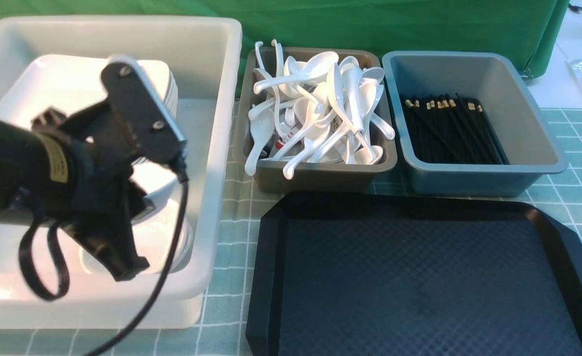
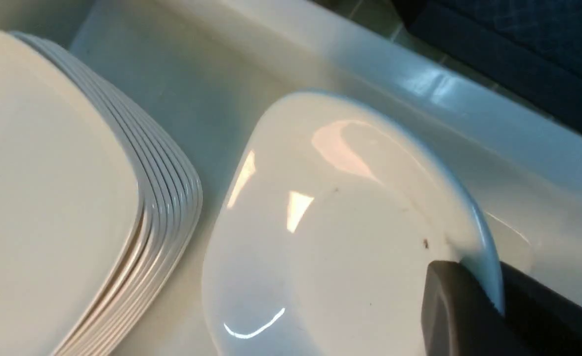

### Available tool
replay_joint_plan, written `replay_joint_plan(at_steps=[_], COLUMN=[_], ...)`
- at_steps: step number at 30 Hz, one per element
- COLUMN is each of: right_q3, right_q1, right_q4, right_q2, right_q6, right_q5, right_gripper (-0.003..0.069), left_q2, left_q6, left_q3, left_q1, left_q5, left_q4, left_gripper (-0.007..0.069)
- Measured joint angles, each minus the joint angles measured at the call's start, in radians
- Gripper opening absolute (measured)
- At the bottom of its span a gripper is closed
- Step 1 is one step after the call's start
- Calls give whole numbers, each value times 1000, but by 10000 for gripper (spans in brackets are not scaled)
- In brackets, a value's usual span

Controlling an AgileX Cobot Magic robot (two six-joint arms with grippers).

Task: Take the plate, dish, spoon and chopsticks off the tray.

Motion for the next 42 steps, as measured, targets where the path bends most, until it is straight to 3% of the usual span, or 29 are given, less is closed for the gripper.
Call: replay_joint_plan(at_steps=[4,11,17,20,21,25,31,36,39,40,42], right_q3=[0,0,0,0,0,0,0,0,0,0,0], right_q1=[0,0,0,0,0,0,0,0,0,0,0], right_q4=[10,26,27,27,27,27,29,30,31,31,31], right_q2=[0,0,0,0,0,0,0,0,0,0,0], right_q6=[0,0,0,0,0,0,0,0,0,0,4], right_q5=[-2,29,45,47,47,52,52,52,61,73,92], right_gripper=[90,90,90,90,90,90,90,90,90,90,90], left_q2=[91,211,240,243,243,191,1,-216,-354,-422,-524], left_q6=[59,67,71,71,71,67,63,28,-4,0,29], left_q3=[10,11,11,11,11,11,11,11,15,34,85], left_q1=[83,89,89,89,89,89,89,89,89,89,89], left_q5=[-48,-56,-58,-58,-57,-30,-28,-53,-53,-59,-79], left_q4=[-33,-5,-7,-17,-20,-107,-245,-313,-362,-391,-438], left_gripper=[20,43,173,307,315,488,591,496,331,216,84])
